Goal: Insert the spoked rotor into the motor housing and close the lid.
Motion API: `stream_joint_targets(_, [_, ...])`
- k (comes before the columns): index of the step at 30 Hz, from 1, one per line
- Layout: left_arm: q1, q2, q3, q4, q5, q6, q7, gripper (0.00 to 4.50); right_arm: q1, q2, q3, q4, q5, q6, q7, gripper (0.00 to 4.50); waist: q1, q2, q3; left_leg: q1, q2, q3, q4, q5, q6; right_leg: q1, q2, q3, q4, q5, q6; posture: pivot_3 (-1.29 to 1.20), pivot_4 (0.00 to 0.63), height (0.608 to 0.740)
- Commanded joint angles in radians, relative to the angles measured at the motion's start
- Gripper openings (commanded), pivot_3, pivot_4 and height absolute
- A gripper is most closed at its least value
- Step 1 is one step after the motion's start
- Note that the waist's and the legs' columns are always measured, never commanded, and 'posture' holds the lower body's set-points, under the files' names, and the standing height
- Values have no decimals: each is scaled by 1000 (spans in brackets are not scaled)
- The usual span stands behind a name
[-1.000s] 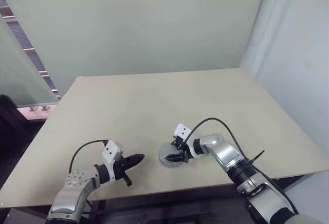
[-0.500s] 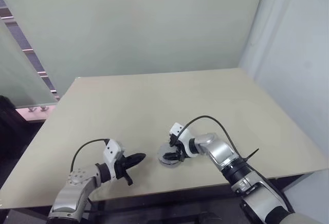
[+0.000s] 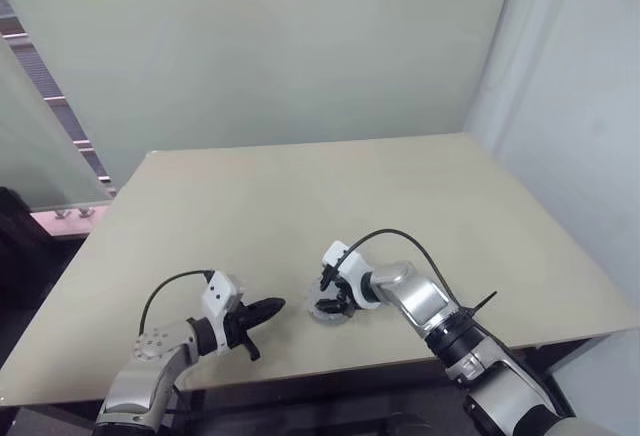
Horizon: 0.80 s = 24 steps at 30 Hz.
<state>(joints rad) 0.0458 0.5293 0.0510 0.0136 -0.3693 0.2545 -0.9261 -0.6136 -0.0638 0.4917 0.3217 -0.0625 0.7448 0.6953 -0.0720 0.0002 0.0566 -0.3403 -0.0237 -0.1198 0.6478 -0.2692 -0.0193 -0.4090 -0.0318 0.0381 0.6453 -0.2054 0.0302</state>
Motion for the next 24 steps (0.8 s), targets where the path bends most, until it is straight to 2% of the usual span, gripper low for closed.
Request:
stream_joint_targets(1, [-22,-1,-2,-16,0,-16,-2,0,19,1,28,-12,-27,34,-32,3270,0,0,0,0,0,0,0,0,0,0,0,0,0,0,0,0,0,740])
stream_joint_targets(13, [-45,-15,-18,4,11,-24,-1,0,25,7,43,-8,-27,101,-64,3270,0,0,-2,0,0,0,0,0,0,0,0,0,0,0,0,0,0,740])
stream_joint_targets(24, [-114,-61,-79,76,81,-85,27,0,20,0,60,-4,-24,156,-52,3270,1,2,-10,0,-1,0,0,0,0,1,0,0,-1,0,0,0,0,740])
